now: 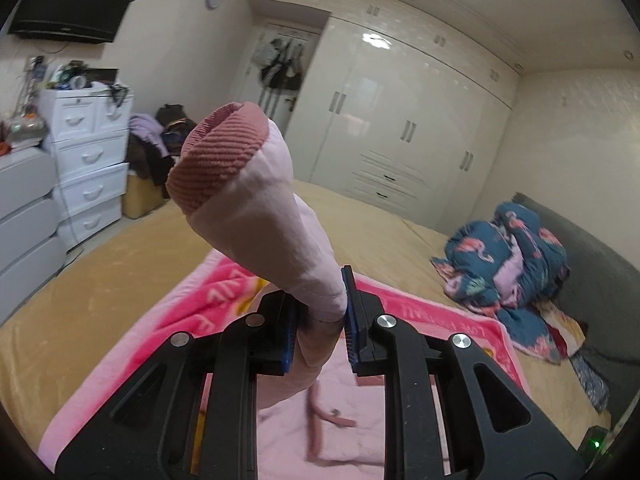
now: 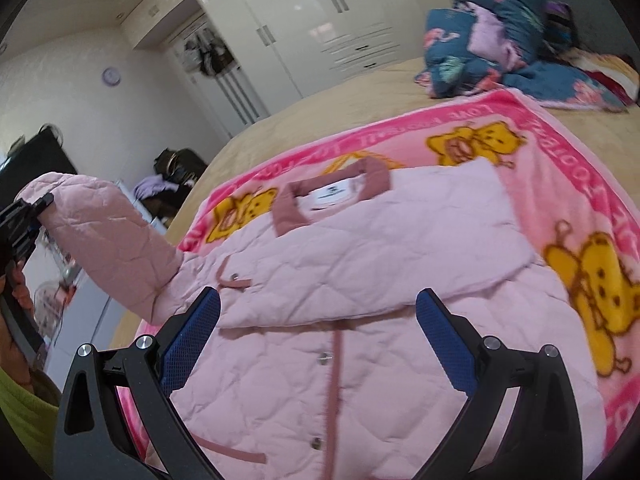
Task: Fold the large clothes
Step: 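Lift the sleeve with the left tool and lay it across the jacket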
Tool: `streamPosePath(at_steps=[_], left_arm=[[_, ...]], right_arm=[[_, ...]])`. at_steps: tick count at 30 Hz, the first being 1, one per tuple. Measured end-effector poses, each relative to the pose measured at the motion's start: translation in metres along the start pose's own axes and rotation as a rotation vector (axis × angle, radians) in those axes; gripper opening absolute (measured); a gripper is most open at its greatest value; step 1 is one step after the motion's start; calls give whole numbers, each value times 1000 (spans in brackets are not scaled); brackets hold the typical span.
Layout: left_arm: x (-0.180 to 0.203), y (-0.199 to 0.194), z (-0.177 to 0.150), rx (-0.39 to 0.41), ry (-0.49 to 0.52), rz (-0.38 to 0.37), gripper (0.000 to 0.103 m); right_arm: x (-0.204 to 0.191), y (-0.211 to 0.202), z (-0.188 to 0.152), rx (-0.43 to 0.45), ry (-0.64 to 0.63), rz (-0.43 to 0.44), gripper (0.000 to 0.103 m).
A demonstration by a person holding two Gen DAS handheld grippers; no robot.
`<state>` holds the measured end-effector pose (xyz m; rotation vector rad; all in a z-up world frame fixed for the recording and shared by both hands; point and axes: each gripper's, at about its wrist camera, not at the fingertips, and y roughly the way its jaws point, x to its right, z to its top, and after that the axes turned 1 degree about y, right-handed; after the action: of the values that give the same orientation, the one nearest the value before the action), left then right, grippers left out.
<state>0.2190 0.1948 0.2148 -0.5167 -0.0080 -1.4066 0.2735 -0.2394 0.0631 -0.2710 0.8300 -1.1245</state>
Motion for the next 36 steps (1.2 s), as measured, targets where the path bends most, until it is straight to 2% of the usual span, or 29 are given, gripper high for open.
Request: streamPosePath(at_steps=[8, 18, 22, 31, 34, 36], left_arm=[[65, 19, -23, -53, 80, -79, 12], [147, 51, -70, -157, 168, -191, 12], [165, 63, -91, -202, 194, -215, 12], [201, 93, -170, -356, 286, -233, 14], [213, 104, -198, -413, 341, -232, 18], [222, 108, -215, -446, 384, -235, 24]], right_arm=[[52, -19, -2, 17, 91, -36, 98], [99, -37, -1, 45, 166, -62, 98], [115, -42, -1, 52, 190, -72, 98], [153, -48, -8, 67, 287, -101, 98], [163, -48, -11, 63, 309, -107, 98], [169, -49, -12, 66, 321, -111, 98]])
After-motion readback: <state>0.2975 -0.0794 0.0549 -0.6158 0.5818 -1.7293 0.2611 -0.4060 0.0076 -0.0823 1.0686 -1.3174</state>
